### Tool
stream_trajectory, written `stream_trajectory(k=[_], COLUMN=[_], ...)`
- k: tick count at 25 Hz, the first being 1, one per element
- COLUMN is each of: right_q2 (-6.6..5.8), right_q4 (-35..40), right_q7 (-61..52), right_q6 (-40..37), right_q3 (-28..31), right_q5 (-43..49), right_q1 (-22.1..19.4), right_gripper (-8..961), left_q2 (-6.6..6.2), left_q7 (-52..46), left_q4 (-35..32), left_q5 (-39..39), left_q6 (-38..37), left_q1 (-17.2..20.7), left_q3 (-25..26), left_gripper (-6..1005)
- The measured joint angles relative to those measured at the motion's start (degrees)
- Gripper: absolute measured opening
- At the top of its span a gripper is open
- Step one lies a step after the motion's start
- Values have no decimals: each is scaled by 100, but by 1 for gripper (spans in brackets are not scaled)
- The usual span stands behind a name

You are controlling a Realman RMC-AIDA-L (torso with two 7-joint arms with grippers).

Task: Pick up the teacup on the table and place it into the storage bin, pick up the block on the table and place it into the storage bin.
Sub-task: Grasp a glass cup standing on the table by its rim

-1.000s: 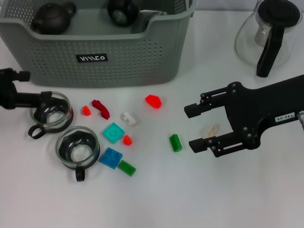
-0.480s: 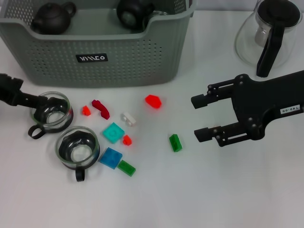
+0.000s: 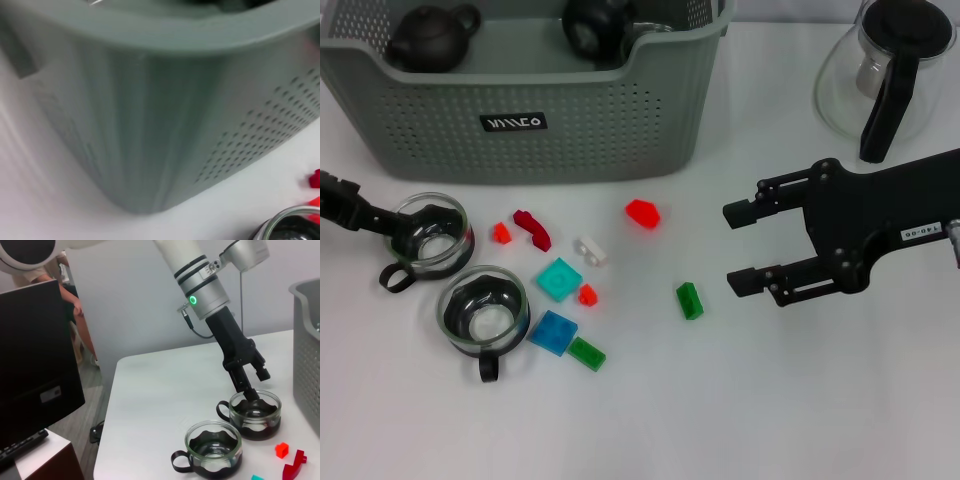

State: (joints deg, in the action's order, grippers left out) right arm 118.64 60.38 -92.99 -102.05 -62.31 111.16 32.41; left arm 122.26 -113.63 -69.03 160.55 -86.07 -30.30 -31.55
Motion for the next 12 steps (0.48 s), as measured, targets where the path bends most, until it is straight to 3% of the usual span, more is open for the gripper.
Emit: stream_trajectory(k=[12], right_q2=[-22], right_q4=[-10], right_q7=[4], right_q6=[23], right_q3=[49], right_q5=[47], right_q1=[19], right_gripper=[726], left_q2=[107], left_q7=[-162], left_q4=[81], left_q5=[99], left_q6=[95], left_q1=[14], left_q3=[-163], left_gripper=[948])
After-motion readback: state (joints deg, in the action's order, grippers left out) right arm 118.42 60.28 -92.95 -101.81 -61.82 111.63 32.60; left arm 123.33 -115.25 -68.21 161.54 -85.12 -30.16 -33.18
